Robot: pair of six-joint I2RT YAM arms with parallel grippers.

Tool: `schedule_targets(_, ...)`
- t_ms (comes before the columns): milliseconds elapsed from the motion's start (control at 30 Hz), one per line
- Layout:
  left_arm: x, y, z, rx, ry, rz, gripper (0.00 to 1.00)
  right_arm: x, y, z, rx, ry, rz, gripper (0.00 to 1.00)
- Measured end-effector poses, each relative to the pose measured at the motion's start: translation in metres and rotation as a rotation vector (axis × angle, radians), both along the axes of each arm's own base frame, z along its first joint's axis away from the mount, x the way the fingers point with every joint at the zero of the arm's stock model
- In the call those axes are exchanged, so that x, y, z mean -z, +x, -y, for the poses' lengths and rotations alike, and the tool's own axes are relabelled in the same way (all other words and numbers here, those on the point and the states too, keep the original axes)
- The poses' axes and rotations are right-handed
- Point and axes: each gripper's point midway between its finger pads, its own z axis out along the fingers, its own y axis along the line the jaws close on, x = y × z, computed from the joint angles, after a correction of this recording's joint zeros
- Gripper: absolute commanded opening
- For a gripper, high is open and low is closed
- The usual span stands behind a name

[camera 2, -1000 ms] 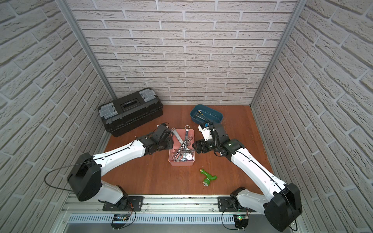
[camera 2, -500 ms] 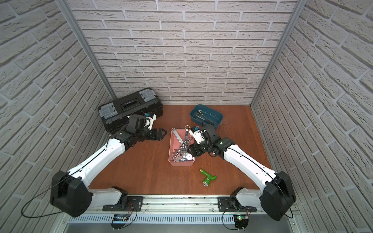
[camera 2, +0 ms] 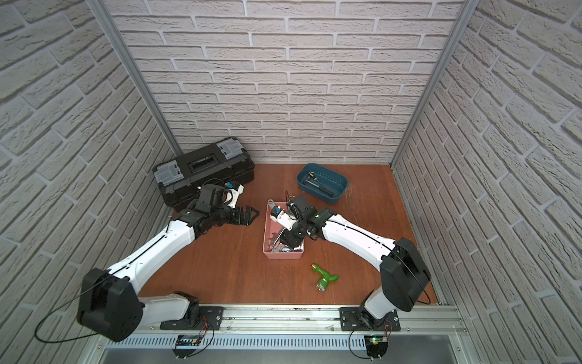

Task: Take out the wrench from the storage box
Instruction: Pick up the wrench from the storage box.

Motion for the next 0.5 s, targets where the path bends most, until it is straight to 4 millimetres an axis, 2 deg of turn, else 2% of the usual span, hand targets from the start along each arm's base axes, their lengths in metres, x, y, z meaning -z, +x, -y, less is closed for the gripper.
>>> schedule_targets(100,0.002,-0.003,-0.002,-0.006,0.003,-0.002,0.98,0.001,0.006,-0.003,0.043,0.008,-0.014,0.62)
schedule_targets(267,0.005,-0.002,-0.006,-0.029,0.006,-0.004,0.98,0.004,0.018,-0.013,0.231,0.103,-0.08,0.59)
schedule_targets(500,0.012,-0.003,-0.009,-0.051,0.009,-0.015,0.98,0.033,0.022,-0.018,0.512,0.2,-0.191,0.53)
